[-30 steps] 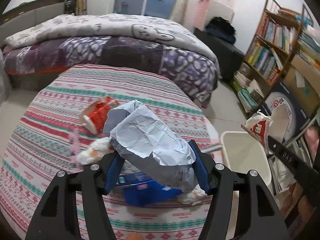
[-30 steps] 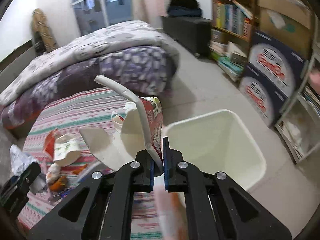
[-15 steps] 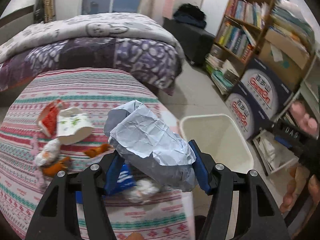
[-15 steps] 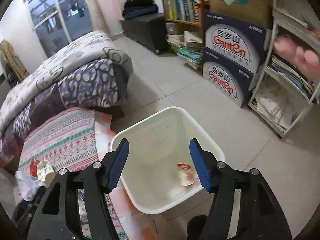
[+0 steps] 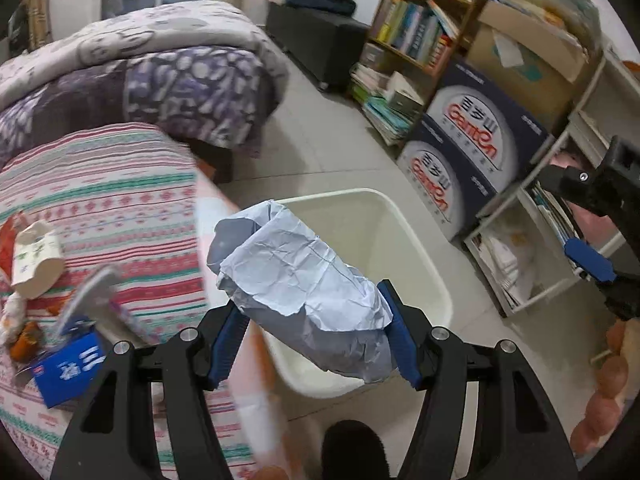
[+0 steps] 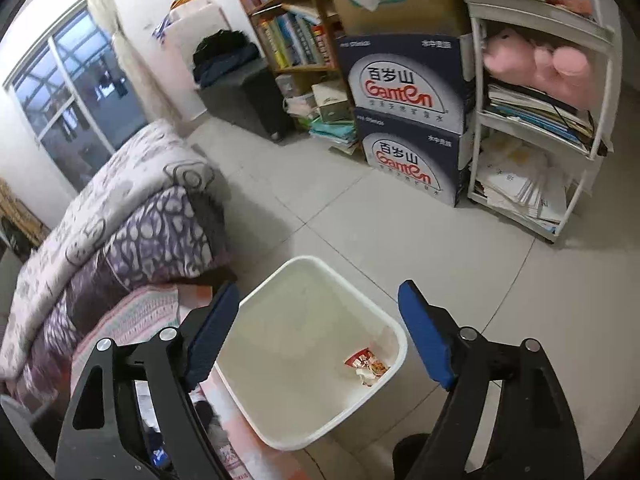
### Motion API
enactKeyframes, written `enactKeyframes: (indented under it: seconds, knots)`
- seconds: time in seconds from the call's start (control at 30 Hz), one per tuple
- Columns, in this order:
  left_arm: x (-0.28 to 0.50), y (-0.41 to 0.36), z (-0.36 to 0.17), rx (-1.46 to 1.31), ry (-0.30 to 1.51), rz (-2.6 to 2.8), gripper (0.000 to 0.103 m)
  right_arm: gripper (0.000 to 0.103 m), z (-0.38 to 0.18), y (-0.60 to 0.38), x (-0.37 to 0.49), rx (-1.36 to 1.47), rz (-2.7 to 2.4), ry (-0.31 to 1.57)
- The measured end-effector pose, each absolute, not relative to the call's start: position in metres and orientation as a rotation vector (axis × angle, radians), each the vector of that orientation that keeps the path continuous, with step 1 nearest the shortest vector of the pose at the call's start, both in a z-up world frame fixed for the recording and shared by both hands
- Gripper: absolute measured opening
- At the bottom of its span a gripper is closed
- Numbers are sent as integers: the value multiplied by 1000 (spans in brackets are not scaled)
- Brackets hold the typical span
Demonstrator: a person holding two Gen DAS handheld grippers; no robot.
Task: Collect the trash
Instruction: 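Carry the foil and blue box to the white bin and release both, then grasp the red noodle cup with the left tool while the right tool grasps the white paper cup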
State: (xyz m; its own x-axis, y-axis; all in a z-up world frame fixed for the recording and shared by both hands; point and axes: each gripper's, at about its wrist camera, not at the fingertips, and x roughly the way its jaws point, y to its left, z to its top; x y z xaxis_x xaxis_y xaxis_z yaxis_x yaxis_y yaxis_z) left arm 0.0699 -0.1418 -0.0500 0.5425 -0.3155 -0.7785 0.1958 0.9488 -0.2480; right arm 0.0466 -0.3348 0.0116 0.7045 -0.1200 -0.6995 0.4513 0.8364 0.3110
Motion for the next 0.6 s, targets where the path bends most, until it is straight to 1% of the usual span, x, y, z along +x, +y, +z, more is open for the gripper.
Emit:
enactKeyframes:
  seconds: [0.07, 0.1, 0.13, 0.17, 0.2, 0.33, 0.6]
  knots:
    - [75, -151, -49, -146, 956, -328, 65, 84, 12, -340, 45, 519, -338, 717]
    - [77, -154, -48, -151, 958, -337, 71, 86, 12, -343, 44, 533, -343, 711]
    - [80, -156, -47, -158, 958, -346, 75, 86, 12, -345, 43, 544, -346, 706]
    - [82, -157, -45, -160, 956, -351, 76, 87, 13, -347, 43, 556, -351, 699]
    - [84, -158, -43, -156, 954, -352, 77, 90, 13, -348, 42, 563, -356, 693]
    - [89, -151, -36, -135, 931, -346, 80, 92, 16, -341, 45, 555, -370, 671]
    - [90, -108, -25, -24, 870, -262, 81, 96, 39, -276, 72, 425, -292, 657]
